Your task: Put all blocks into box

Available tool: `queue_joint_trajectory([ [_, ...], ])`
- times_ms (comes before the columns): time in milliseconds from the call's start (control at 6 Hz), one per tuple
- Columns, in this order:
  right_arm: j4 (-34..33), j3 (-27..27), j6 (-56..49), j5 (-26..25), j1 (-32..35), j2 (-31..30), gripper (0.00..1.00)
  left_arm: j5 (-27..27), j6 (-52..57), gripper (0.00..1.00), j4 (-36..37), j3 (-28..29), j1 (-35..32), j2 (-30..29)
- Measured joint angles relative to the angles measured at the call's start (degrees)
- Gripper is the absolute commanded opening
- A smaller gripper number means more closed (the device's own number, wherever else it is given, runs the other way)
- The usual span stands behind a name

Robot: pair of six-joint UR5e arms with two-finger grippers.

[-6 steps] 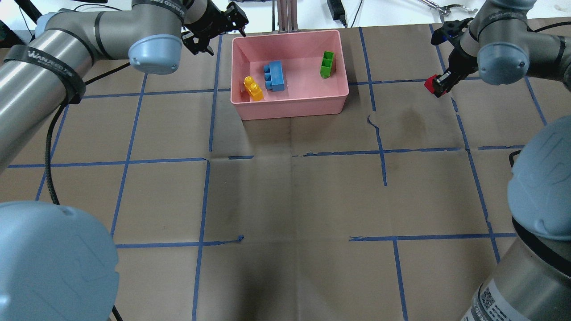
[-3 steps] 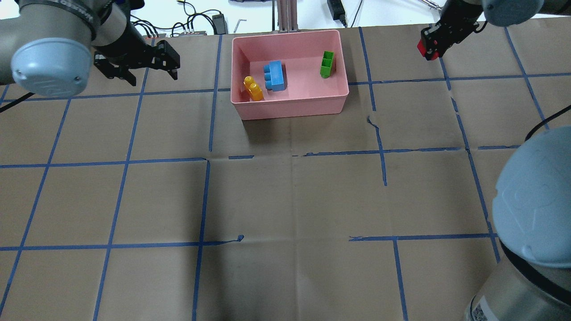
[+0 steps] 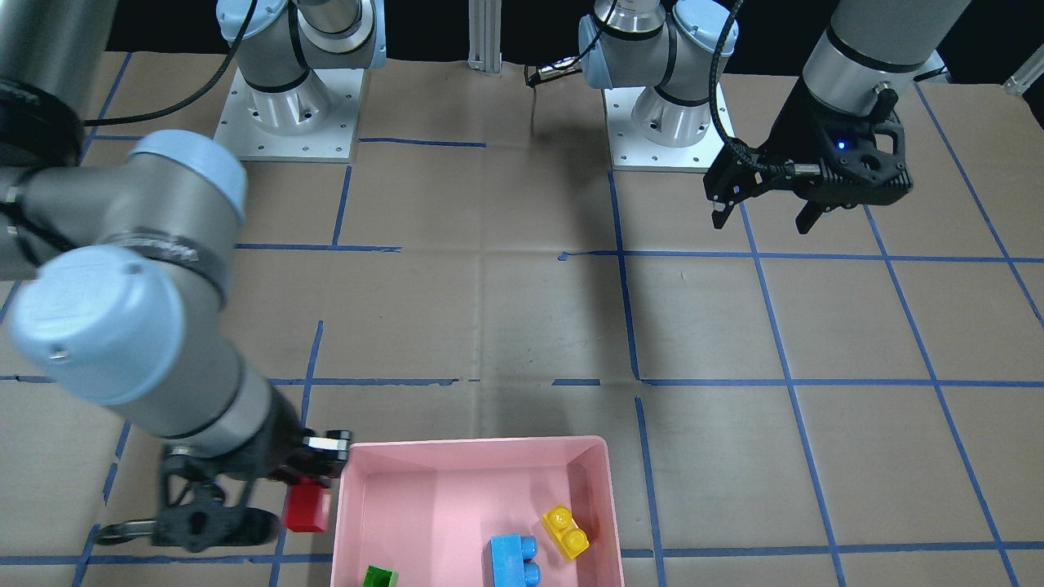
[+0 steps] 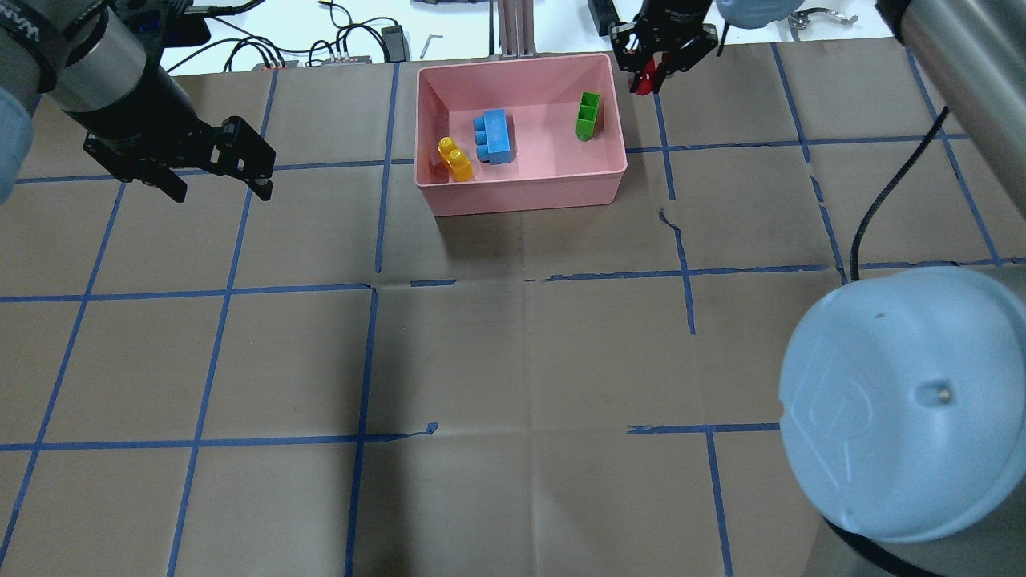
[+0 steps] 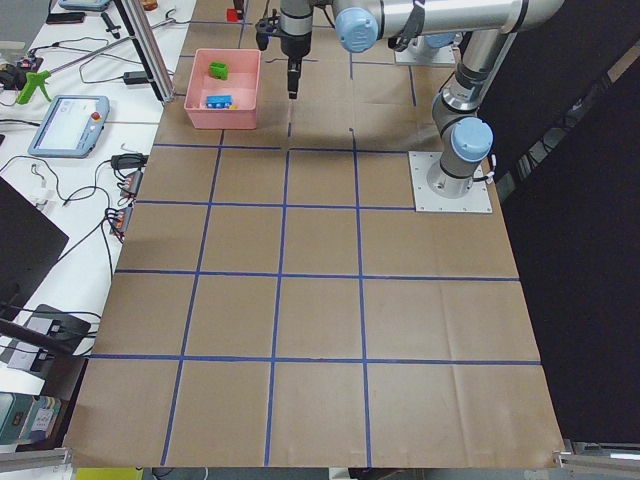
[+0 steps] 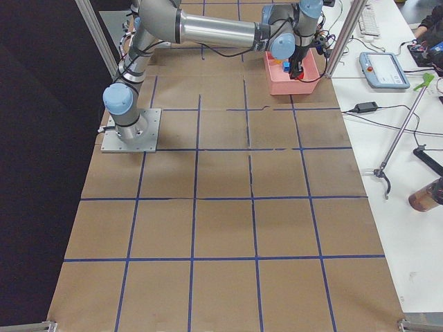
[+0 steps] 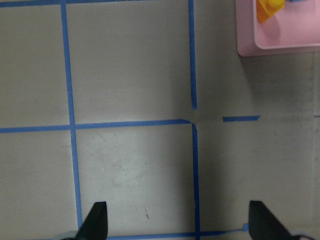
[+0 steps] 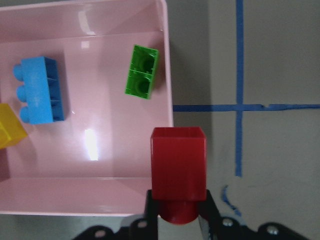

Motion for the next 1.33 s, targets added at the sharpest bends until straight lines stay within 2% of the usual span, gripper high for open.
queue_joint_trajectory([
  [167,-2.58,-1.35,5.69,0.20,3.17,3.19,0.41,2.46,-0.98,1.00,-3.10,0.16,-0.12,1.23],
  [333,-4.48,-1.75,7.54,0.23,4.58,5.68,0.99,3.46,-2.59,1.00,-4.23,0.47,-0.21,1.15],
  [667,-6.65,-1.79,7.89,0.24,5.06,7.37,1.00,0.39,-3.44,1.00,-4.27,0.90,-0.25,0.88],
  [1000,-6.06,-1.99,7.90,-0.32,4.73,5.83,1.00,-0.74,-2.43,1.00,-3.50,0.74,-0.29,0.97],
  [1333,0.40,-1.31,7.31,-0.88,3.14,0.76,0.99,-0.96,-2.13,1.00,-2.13,0.12,-0.34,0.87],
])
